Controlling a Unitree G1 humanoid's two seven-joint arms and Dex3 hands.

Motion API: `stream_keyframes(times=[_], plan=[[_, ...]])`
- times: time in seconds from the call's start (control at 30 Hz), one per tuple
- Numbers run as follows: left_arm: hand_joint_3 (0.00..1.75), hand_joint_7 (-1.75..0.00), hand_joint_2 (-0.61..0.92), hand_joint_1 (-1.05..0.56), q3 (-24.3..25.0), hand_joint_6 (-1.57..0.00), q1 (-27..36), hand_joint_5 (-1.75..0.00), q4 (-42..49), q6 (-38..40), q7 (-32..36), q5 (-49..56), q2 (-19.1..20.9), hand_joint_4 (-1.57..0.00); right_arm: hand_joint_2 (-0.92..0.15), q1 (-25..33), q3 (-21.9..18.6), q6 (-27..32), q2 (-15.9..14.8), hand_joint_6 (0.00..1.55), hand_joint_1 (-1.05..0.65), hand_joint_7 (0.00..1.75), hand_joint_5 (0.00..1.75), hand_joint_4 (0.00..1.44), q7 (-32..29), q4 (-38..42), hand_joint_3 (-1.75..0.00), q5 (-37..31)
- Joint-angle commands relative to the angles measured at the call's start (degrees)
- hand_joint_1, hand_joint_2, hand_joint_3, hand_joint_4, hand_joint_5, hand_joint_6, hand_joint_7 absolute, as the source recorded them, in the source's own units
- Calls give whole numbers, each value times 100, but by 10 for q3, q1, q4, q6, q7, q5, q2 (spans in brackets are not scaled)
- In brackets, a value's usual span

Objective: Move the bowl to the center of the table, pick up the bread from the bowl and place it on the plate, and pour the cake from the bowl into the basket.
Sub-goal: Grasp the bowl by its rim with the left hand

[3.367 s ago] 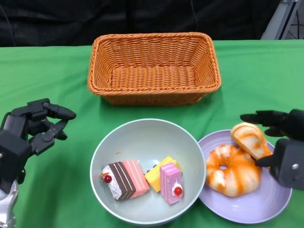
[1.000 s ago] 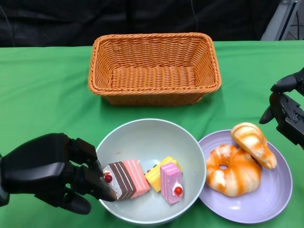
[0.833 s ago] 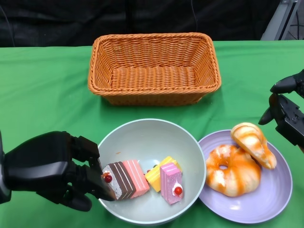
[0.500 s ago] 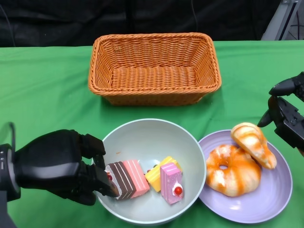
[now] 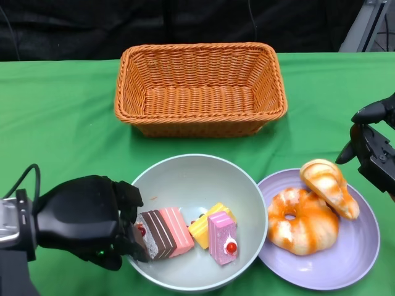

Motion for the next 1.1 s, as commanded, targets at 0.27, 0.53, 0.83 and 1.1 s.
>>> stream_keyframes(times=[0.27,0.53,0.83,1.1], plan=[[14,-3,92,-45,-35,-104,-15,-93,-8,43,-34,-36,8,-71,-92,5,-7,-4,-1,52,-6,141,172,60,-4,-6,-62,2],[21,-1,92,-45,-61,-95,-32,-62,17,69,-54,-49,-1,-78,-92,5,-8,-4,1,51,-6,142,173,59,-11,-6,-62,-1],[33,0,92,-59,-71,-64,-34,-2,19,104,-164,-121,-7,-62,-92,8,-10,-14,1,48,-5,143,174,57,-16,-6,-62,-6],[38,0,92,-68,-69,-42,-21,0,-15,153,-234,-146,-3,-27,-92,9,-11,-12,8,49,-4,147,175,59,-40,-19,-64,-9]])
